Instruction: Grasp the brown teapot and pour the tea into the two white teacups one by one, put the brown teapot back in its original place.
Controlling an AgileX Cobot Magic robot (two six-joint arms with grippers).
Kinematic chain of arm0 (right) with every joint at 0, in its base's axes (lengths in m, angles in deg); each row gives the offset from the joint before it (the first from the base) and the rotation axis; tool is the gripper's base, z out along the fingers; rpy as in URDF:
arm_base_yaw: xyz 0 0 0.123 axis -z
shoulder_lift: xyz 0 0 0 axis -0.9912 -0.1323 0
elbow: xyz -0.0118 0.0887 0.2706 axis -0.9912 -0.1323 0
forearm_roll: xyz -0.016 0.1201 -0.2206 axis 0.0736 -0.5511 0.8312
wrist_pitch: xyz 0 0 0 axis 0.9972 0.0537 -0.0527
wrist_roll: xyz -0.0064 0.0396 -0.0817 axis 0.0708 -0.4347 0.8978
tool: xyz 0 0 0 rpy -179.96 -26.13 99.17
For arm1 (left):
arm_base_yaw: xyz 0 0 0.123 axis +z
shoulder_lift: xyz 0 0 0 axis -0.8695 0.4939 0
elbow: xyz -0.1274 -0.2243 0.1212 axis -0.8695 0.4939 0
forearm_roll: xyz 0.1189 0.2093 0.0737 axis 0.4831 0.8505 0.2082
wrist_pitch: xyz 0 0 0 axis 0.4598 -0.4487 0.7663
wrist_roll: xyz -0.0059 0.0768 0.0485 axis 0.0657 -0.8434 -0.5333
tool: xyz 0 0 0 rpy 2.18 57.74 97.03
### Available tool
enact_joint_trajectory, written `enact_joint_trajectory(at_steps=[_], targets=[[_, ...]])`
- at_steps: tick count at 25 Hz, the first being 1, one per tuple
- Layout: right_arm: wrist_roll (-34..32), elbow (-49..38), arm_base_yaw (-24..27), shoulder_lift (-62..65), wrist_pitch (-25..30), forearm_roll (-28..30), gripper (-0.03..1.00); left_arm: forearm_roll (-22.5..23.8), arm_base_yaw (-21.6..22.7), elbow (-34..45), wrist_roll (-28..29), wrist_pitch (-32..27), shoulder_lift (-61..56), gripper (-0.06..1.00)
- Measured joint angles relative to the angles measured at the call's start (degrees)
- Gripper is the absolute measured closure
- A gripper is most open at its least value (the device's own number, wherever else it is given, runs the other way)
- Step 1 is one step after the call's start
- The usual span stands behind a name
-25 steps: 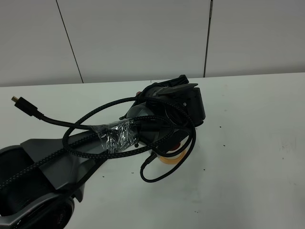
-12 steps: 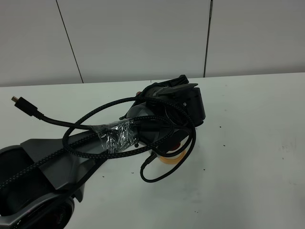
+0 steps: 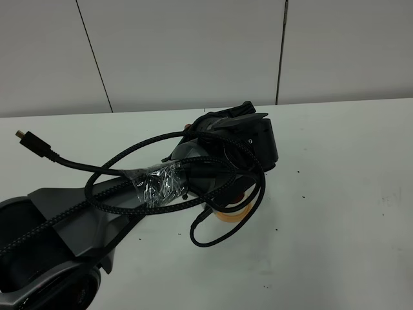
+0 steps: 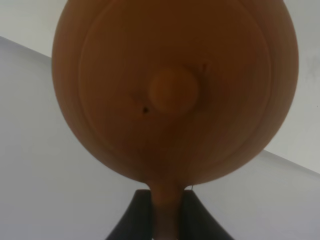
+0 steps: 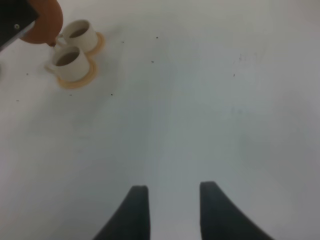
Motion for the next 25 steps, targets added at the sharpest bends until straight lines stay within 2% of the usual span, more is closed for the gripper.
enact_joint_trajectory(at_steps=[12, 25], targets=[[0.0, 0.0, 0.0, 0.0, 0.0, 0.0, 0.73, 0.18, 0.0, 0.0, 0.38, 0.17, 1.05, 0.77], [0.0, 0.0, 0.0, 0.0, 0.0, 0.0, 0.73, 1.35, -0.39, 0.0, 3.67, 0.06, 2.05, 0.77]])
